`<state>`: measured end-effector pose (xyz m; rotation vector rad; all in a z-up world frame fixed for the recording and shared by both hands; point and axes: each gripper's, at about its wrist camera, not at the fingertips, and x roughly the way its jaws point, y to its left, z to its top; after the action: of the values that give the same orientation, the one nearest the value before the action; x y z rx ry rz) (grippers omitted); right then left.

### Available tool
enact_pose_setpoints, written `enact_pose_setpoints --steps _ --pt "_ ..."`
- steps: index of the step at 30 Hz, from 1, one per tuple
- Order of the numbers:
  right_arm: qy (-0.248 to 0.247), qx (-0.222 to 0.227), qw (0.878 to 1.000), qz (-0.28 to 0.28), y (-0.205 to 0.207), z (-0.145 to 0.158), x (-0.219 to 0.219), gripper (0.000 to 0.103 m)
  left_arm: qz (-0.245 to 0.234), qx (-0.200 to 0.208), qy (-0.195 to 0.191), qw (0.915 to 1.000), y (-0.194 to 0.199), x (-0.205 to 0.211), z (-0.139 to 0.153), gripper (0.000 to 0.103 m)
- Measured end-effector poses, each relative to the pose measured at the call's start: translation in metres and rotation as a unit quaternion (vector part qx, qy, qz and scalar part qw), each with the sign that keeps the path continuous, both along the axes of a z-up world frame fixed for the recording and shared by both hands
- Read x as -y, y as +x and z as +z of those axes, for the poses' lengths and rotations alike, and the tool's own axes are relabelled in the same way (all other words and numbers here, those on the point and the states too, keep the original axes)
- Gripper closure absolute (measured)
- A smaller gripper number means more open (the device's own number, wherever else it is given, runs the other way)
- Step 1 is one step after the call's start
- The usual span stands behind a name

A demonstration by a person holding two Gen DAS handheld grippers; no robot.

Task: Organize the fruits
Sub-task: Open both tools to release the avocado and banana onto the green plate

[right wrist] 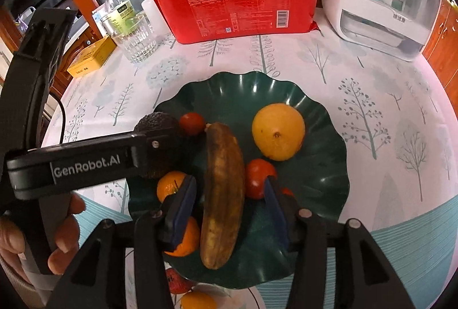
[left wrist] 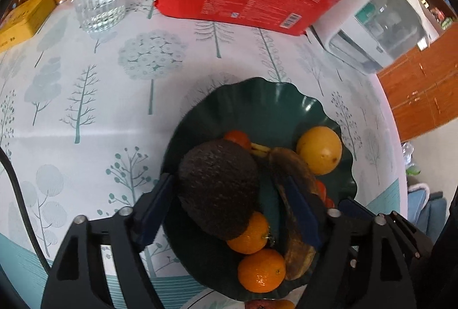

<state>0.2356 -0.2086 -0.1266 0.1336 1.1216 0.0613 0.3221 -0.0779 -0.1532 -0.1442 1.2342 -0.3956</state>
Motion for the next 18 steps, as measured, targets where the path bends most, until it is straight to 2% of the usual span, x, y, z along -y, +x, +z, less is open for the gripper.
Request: enact_pose_setpoints --steps 3,11,18 --pt "0.000 -0.005 1.000 -0.002 -0.003 -0.003 0.002 0.053 -0.012 0.015 0.021 0.9996 -0.005 0.007 0.006 0.023" --pt "-0.001 -0.011 1.000 -0.003 -0.014 -0.003 0.006 0.053 -0.023 0.037 0.033 0.9985 -0.021 0.006 0.026 0.022" --pt "-0.007 -0.001 1.000 -0.004 -0.025 0.010 0.005 0.053 -0.030 0.064 0.056 0.9959 -0.044 -0.005 0.048 0.022"
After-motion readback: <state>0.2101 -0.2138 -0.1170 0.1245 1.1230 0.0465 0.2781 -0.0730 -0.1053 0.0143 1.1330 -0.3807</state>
